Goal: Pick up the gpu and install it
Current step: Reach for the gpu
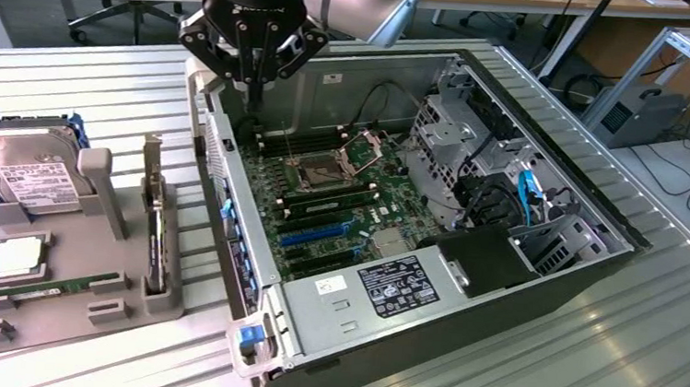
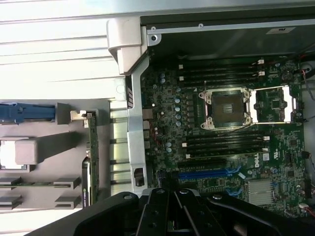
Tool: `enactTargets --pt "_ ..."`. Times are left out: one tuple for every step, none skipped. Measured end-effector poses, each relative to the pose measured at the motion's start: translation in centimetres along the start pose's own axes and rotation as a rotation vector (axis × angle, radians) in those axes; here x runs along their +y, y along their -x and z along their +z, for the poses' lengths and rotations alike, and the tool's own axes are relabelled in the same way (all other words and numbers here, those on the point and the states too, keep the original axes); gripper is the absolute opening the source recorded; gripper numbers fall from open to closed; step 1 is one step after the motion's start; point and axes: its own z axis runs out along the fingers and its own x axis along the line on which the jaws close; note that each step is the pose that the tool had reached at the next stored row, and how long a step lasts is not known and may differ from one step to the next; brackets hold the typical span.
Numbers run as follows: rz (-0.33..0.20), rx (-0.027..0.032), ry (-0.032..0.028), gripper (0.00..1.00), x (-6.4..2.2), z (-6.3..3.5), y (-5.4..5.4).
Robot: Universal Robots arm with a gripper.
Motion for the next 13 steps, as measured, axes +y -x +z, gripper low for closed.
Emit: enactTargets --pt "0.000 0.0001 0.0000 0.11 0.00 0.00 -0.06" --pt "0.000 0.0000 0.0000 0.11 -0.01 0.00 -0.09" --pt "0.000 0.0000 0.0001 0.11 -0.01 0.00 -0.13" --pt "0.000 0.0000 0.0000 0.11 -0.01 0.00 -0.19" --pt "0.000 0.0001 -0.0001 0.11 -0.02 -0.01 -0.24" --pt "0.000 0.0000 0.0000 0.11 -0.02 -0.01 -0.28" --pt "0.000 0.0000 0.0000 0.11 -0.02 -0.01 -0.31" --pt "0.000 0.0000 0.0000 0.11 -0.03 -0.01 -0.35" --pt "0.000 0.0000 0.0000 0.11 -0.03 -0.01 -0.38" --pt "0.000 0.0001 0.0000 0.11 -0.03 -0.01 -0.41" --pt "0.000 0.0000 0.0000 0.11 -0.03 -0.01 -0.46" --pt "0.000 0.0000 0.0000 0.11 -0.04 -0.01 -0.50" --pt "0.000 0.0000 0.0000 0.11 -0.04 -0.01 -0.54"
